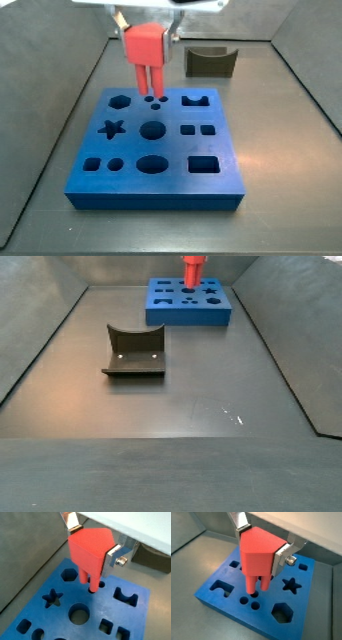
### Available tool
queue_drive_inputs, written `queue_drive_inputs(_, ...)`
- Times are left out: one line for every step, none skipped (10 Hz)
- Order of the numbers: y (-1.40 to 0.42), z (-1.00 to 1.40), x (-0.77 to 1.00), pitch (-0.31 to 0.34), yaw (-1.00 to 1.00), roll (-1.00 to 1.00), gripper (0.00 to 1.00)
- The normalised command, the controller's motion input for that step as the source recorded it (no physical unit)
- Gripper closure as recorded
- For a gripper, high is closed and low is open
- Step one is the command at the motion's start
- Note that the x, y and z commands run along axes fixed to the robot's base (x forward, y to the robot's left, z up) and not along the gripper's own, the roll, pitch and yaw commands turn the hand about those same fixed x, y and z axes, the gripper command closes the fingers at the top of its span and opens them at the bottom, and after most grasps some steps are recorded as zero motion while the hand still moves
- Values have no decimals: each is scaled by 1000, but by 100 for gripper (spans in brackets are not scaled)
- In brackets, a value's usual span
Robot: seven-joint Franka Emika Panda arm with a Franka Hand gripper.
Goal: Insert the 3 prong object.
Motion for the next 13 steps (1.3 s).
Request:
queue_drive_inputs(29, -303, 0, -10, -329, -89, 100)
queue_drive_inputs(23, -280, 0, -4, -329, -89, 100)
queue_drive_inputs(29, -257, 9, 0, -337, -84, 100)
queue_drive_inputs(26, -257, 29, 0, -343, -76, 100)
queue_drive_inputs(31, -260, 20, 0, -351, -67, 100)
queue_drive_inputs(54, -251, 29, 0, -383, -51, 100)
queue_drive_inputs(80, -186, 83, 31, -414, -26, 100)
queue_drive_inputs(134, -137, 197, 60, -491, -39, 100)
queue_drive_inputs(157, -154, 200, 71, -583, -16, 100)
queue_drive_inputs(180, -200, 169, 106, -703, 0, 100)
queue_drive_inputs(157, -234, 109, 120, -786, 0, 100)
queue_drive_inputs(160, -243, 37, 133, -826, 0, 100)
queue_drive_inputs(111, -254, 14, 124, -806, 0, 100)
